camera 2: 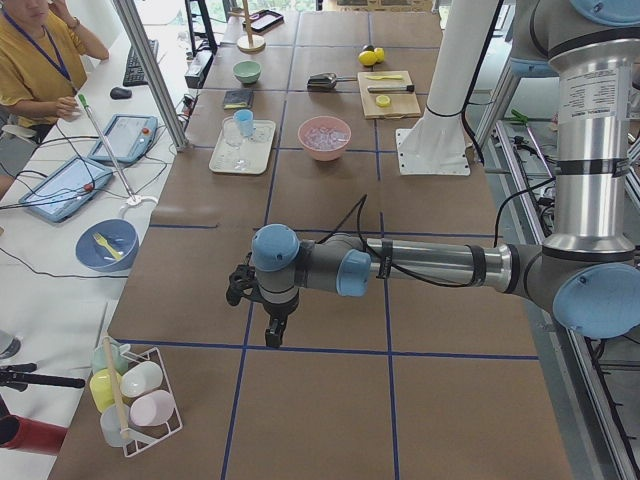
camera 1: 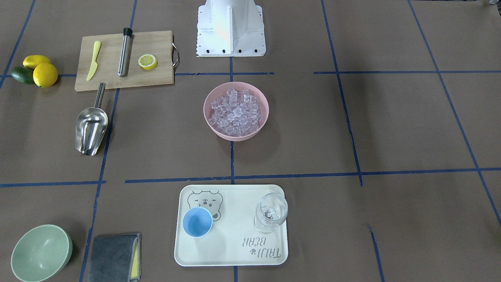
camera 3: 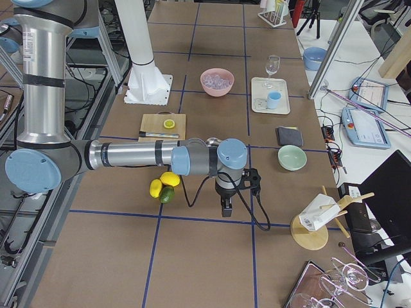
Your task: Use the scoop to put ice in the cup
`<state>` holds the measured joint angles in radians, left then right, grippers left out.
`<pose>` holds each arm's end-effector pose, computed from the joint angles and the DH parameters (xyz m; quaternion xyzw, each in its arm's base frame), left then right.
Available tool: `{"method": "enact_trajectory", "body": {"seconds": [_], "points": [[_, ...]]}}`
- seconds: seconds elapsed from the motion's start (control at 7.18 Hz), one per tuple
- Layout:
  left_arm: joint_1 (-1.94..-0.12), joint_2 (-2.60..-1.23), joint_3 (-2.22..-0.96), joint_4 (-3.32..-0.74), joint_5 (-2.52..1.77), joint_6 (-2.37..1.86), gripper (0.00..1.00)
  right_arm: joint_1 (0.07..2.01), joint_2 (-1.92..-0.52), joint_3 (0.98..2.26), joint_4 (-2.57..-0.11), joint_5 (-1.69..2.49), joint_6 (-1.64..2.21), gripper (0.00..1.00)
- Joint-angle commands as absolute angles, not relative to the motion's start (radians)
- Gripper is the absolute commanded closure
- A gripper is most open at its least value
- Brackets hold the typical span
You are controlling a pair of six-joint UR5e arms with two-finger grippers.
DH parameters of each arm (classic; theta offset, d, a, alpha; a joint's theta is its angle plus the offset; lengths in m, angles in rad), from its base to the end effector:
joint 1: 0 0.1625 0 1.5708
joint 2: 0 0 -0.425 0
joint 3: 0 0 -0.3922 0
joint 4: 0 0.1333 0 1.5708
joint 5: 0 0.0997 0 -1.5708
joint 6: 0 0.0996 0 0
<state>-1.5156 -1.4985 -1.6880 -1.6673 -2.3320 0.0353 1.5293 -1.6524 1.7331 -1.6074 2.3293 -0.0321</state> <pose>-0.0386 -0.4728 0.6261 0.0619 0.3712 0.0681 0.9240 0.0457 -0.4614 0.6223 0.0187 -0.3702 -0.0423 0.9278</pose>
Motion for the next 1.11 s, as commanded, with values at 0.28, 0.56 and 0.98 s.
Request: {"method": "enact_trajectory", "body": {"seconds": [0.28,0.56,0.98], "points": [[-1.516,-1.508,-1.693,-1.67,-2.33,0.035,0.0,1.525,-1.651,1.735,-1.608,2.33,-0.025,0.0],[-1.516,-1.529,-1.697,-1.671,-2.332,0.035,0.0,1.525,-1.651,1.736,-1.608,2.33,-0.014,0.0],[-1.514,-1.578,-1.686,-1.674,-2.326,0.029,0.0,1.52,-1.605,1.729,-1.609,2.336,0.115,0.0]]}}
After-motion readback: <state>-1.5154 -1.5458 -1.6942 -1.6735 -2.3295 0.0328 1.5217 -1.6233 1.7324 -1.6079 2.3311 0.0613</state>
